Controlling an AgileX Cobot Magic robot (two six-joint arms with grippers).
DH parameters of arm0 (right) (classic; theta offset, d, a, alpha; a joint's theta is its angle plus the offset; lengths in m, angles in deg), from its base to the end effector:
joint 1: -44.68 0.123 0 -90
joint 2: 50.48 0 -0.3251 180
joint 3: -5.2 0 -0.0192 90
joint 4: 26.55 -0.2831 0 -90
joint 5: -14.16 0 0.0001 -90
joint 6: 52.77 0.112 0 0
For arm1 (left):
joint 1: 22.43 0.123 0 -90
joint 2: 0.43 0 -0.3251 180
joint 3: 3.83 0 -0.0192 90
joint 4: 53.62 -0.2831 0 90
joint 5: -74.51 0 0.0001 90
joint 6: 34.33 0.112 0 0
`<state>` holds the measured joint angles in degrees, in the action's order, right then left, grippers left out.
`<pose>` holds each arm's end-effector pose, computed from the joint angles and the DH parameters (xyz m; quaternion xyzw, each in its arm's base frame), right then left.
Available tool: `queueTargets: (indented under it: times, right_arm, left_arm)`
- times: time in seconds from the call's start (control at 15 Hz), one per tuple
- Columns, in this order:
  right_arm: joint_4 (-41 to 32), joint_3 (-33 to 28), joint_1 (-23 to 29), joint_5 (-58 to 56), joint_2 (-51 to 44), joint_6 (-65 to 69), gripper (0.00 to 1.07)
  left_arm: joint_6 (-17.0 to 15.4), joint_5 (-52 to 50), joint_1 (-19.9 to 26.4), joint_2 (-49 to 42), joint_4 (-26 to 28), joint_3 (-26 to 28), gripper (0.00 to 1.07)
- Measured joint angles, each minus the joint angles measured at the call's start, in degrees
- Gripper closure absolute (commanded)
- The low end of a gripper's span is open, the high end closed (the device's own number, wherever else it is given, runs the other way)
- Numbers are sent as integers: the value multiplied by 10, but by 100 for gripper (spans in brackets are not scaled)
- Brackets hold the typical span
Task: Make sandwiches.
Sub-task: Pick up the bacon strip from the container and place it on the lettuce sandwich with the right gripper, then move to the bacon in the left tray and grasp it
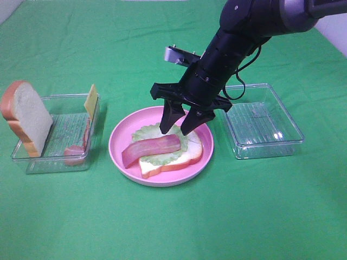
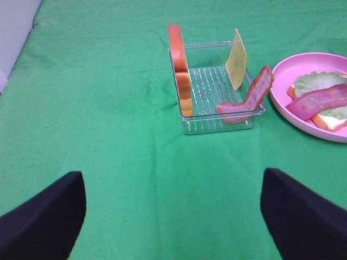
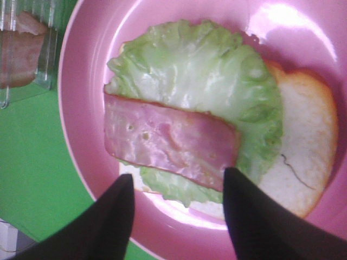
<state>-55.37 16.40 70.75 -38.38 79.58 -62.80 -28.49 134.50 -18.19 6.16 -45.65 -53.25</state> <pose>0.4199 0.2532 0.1509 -0.1698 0.9605 0.2164 0.0428 0.0021 -0.0133 0.2861 0.0142 0.8459 -0.0227 0.5327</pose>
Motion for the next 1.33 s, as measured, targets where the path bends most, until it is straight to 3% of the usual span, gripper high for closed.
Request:
queueTargets:
  times: [0.47,0.6,0.8,0.93,1.13,1.27,1.33]
  right_arm:
    - [88,0,0,-68,-77,37,44]
    - [179,0,0,-118,-163,100,44]
    - [215,-16,0,-143,-218,125,44]
    - [226,-87,0,-149,-301,128,44]
    - [227,-248,0,-149,-447,128,44]
    - [227,-280,0,-149,-484,128,44]
    - [227,-327,0,-149,-531,128,44]
  left_arm:
    - [0,0,0,0,0,0,23]
    - [0,0,0,0,0,0,23]
    - [0,0,0,0,0,0,23]
    - [0,0,0,0,0,0,23]
    - [0,0,0,0,0,0,23]
    - [0,0,0,0,0,0,23]
    - [0,0,0,0,0,0,23]
